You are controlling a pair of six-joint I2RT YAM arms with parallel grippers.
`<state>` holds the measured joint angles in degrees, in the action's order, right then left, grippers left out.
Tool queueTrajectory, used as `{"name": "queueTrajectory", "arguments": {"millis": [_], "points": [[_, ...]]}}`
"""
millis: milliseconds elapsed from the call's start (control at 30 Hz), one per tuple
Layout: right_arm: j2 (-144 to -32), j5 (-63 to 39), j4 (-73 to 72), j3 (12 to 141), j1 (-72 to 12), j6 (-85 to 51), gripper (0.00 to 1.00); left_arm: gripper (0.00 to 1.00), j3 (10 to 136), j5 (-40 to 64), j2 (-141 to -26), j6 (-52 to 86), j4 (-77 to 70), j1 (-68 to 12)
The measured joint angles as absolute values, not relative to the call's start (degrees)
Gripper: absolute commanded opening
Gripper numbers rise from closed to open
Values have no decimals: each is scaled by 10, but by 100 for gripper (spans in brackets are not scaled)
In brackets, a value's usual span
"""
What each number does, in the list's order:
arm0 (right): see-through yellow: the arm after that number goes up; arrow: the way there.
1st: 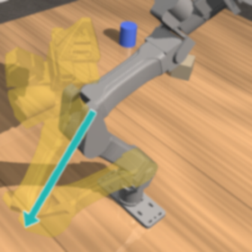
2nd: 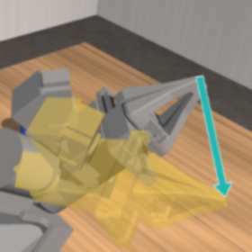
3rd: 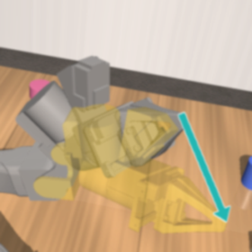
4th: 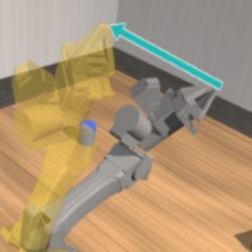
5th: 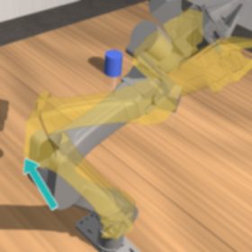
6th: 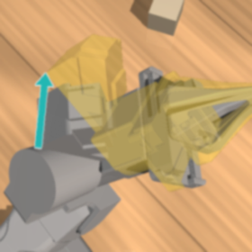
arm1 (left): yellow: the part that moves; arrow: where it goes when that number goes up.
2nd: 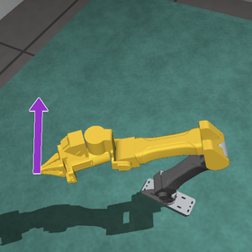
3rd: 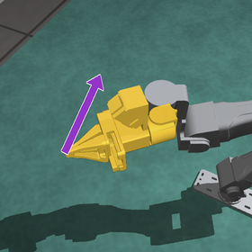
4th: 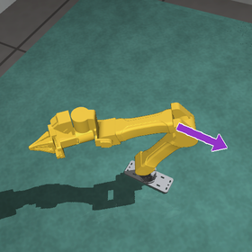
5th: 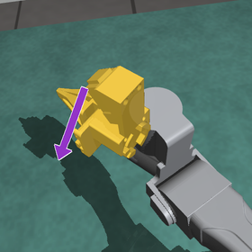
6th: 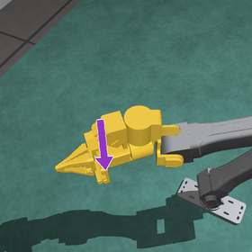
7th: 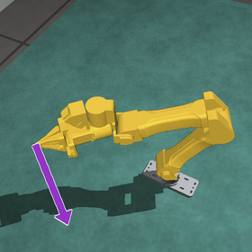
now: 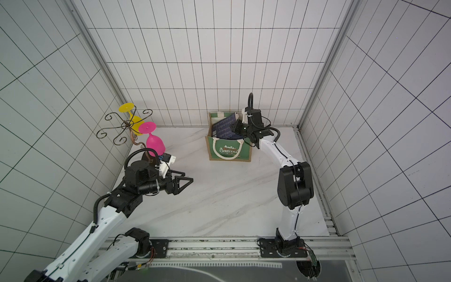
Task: Put the books into the canvas bag
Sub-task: Place the book in the canvas bag.
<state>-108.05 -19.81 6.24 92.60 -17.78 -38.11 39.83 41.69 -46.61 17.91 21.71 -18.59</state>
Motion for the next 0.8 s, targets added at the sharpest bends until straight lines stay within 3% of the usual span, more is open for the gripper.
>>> {"name": "queueTrajectory", "arguments": {"millis": [67,267,333,600,800], "points": [[-1083,-182,63,926,-184,-393,6,97,398,416,-462,179,217,-186],[-1083,-133,69,926,-192,-407,49,97,398,413,-458,179,218,-186],[-1082,-119,72,926,-194,-400,58,97,398,408,-458,179,218,-186],[-1065,-84,108,926,-194,-353,74,97,398,396,-459,177,221,-186],[-1021,-89,136,939,-191,-299,75,97,398,385,-472,175,222,-177]]}}
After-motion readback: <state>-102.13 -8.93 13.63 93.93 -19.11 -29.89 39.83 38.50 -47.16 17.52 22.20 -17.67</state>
